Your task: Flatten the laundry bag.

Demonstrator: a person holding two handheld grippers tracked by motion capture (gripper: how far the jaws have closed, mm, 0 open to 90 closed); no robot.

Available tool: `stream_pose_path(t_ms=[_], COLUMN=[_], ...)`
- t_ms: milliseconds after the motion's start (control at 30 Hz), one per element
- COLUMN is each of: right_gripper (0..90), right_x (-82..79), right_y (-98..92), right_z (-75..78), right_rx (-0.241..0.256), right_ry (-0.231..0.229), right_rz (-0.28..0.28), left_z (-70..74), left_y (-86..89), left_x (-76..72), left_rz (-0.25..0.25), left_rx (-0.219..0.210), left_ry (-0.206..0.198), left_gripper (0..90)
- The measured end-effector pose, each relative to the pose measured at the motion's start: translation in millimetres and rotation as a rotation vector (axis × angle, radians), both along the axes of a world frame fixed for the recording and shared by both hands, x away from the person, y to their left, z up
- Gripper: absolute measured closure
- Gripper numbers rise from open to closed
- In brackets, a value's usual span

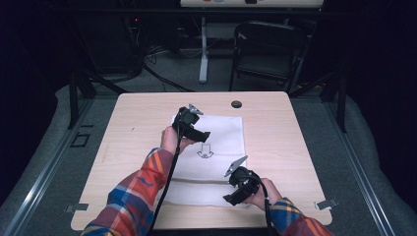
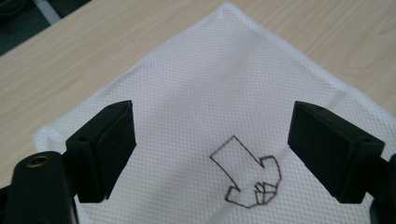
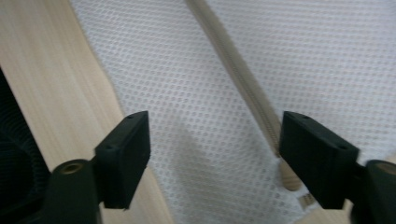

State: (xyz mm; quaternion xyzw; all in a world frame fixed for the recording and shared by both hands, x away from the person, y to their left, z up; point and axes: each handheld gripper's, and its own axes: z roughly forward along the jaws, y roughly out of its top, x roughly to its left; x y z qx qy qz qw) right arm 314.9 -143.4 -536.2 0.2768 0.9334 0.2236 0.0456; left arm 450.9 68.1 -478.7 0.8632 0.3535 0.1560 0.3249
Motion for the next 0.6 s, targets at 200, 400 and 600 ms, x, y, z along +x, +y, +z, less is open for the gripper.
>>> stream_pose_path(t_ms=[200,400,600], right_gripper=[13.2,10.5,9.0], right_x=[7.5,16.2,22.2], right_y=[-12.4,-28.5,-40.3], right_z=[4.6,4.0,4.8], right_rx=[0.021,0.021,-0.006], right_ry=[-0.003,0.005,0.004], right_rz=[-0.059,-0.125,-0.155], left_z=[-14.4,-26.0,-28.6], left_y=[8.0,9.0,1.6], left_x=[-20.6,-41.7,-52.7], left_rz=[-0.036,-0.083,-0.114], left_rx=[0.005,-0.007,0.028], left_ry=[0.024,0.037,0.017], left_gripper=[13.8,13.0,12.7])
